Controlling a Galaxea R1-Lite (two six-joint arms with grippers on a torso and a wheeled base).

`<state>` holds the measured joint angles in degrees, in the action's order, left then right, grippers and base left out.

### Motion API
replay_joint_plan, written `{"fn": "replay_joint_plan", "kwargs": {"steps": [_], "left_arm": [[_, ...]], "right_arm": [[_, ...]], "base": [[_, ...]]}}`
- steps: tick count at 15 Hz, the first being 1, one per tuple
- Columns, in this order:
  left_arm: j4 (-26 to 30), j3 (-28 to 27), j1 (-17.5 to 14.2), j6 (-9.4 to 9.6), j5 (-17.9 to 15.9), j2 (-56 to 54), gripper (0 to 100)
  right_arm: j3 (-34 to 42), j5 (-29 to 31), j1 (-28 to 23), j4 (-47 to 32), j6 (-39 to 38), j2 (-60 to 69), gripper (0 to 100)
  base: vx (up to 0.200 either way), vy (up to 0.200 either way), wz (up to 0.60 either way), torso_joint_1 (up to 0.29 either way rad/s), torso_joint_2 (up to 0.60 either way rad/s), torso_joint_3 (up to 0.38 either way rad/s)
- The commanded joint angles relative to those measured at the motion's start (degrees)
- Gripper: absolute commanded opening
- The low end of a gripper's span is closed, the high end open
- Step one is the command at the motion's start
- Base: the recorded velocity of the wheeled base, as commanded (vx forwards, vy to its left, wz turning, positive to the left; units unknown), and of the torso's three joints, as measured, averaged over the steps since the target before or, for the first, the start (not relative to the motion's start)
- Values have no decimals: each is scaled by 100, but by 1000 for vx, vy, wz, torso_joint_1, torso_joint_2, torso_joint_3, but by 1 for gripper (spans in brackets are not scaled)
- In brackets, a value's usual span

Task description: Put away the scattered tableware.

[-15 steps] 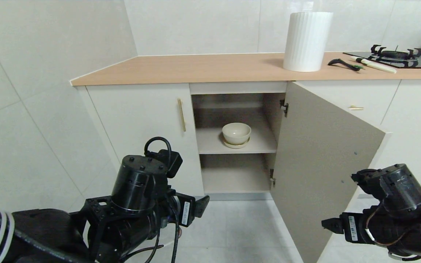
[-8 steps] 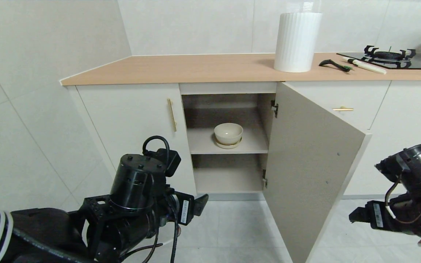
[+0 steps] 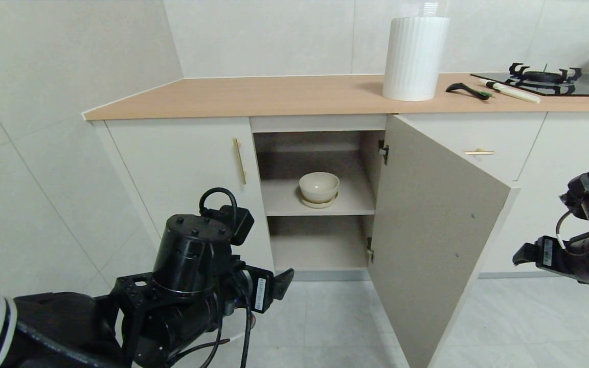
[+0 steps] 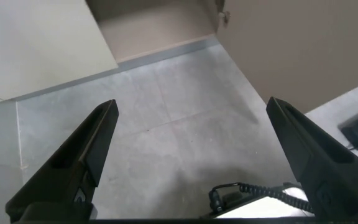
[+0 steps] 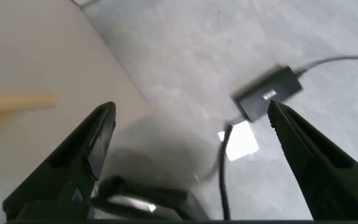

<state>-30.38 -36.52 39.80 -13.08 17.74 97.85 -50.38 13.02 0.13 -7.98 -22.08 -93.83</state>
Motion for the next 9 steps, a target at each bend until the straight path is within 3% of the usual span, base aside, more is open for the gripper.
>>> {"fn": "replay_joint_plan", "kwargs": {"steps": [1, 4, 9], "left_arm": [[-12, -4, 1, -2, 2, -3, 100], [-29, -4, 1, -2, 2, -21, 100], [-38, -4, -34, -10, 2, -21, 100]], "right_arm": [[-42, -107, -40, 341, -16, -346, 100], [-59, -502, -31, 755, -60, -487, 100], [-121, -625, 277, 1124, -60, -698, 100]], "base": [[0, 0, 0, 0, 0, 0], [0, 0, 0, 0, 0, 0], [0, 0, 0, 0, 0, 0]]}}
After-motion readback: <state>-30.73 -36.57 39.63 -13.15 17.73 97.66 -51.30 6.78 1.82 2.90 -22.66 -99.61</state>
